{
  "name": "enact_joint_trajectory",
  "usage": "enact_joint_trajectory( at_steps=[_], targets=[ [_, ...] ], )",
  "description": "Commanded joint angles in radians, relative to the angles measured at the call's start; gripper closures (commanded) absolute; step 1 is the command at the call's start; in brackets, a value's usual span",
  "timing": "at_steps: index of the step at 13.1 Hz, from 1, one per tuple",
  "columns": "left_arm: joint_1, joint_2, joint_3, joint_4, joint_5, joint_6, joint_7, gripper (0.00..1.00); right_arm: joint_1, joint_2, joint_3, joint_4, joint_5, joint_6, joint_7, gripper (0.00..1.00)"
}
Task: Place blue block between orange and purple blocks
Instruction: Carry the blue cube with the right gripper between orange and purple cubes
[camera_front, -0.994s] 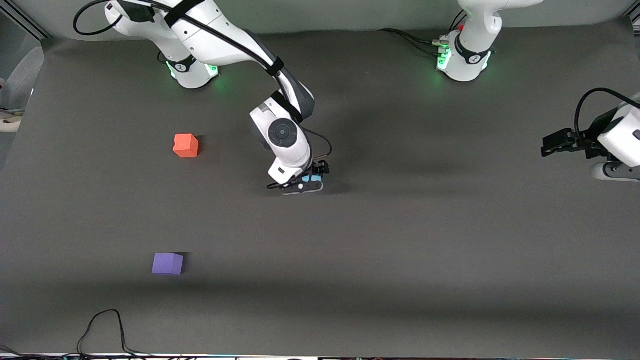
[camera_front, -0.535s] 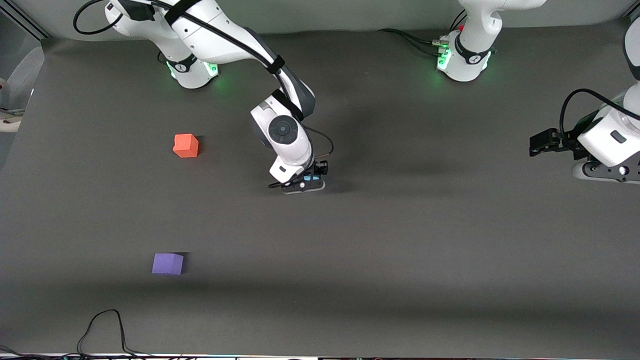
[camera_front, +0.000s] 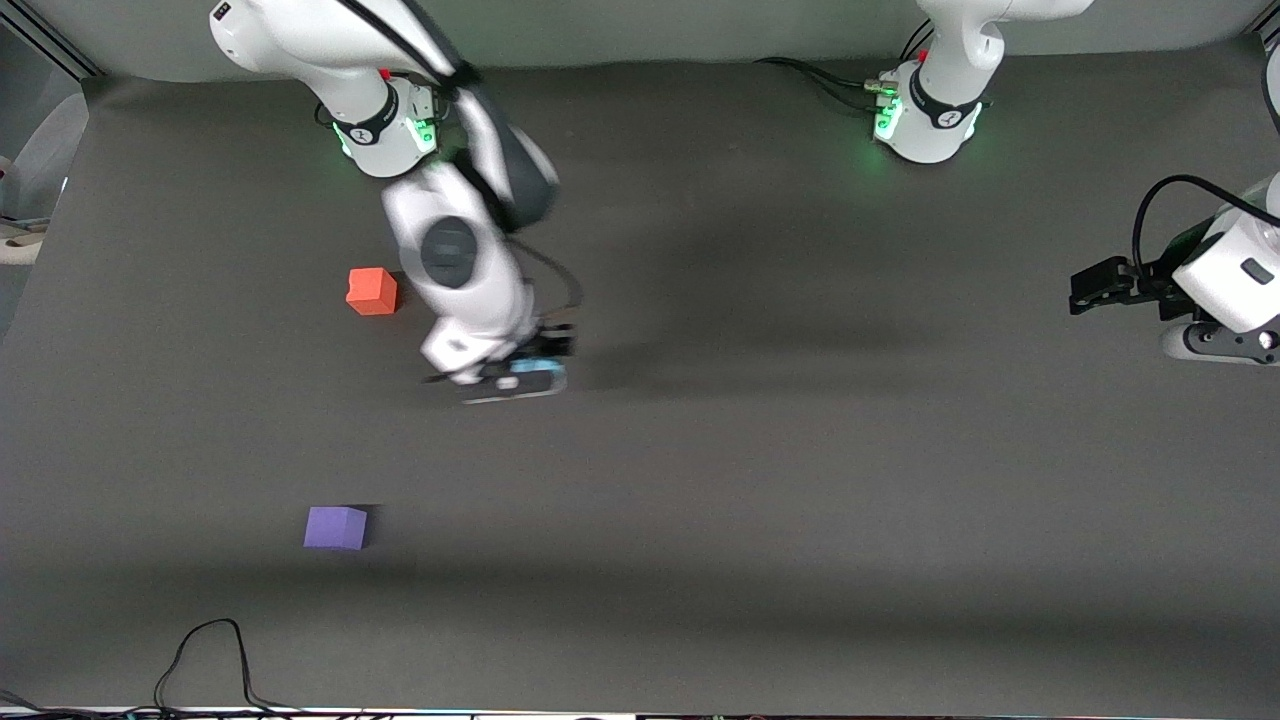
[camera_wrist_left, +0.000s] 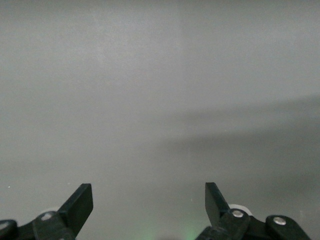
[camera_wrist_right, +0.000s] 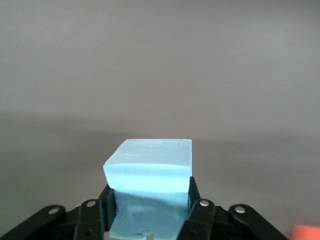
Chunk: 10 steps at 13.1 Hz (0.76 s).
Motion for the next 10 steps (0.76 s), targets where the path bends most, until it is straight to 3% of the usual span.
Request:
enact_joint_trajectory(
  at_steps=[1, 3, 5, 6, 10],
  targets=[
    [-0.011, 0.01, 0.009, 0.023, 0.0, -0.023, 0.011, 0.0, 0.004, -0.119, -0.186, -0.051, 0.012, -0.104, -0.166, 0.59],
    [-0.012, 0.01, 0.01, 0.023, 0.0, -0.023, 0.011, 0.0, 0.004, -0.141, -0.327, -0.123, 0.017, -0.083, -0.299, 0.59],
    [-0.015, 0.01, 0.01, 0.021, -0.002, -0.023, 0.01, 0.0, 0.003, -0.126, -0.439, -0.218, 0.095, 0.027, -0.486, 0.59],
    [-0.016, 0.01, 0.01, 0.021, 0.0, -0.023, 0.01, 0.0, 0.001, -0.086, -0.467, -0.262, 0.13, 0.103, -0.574, 0.59],
    [-0.012, 0.01, 0.01, 0.023, -0.002, -0.023, 0.01, 0.0, 0.0, 0.069, -0.466, -0.375, 0.271, 0.331, -0.714, 0.59]
  ],
)
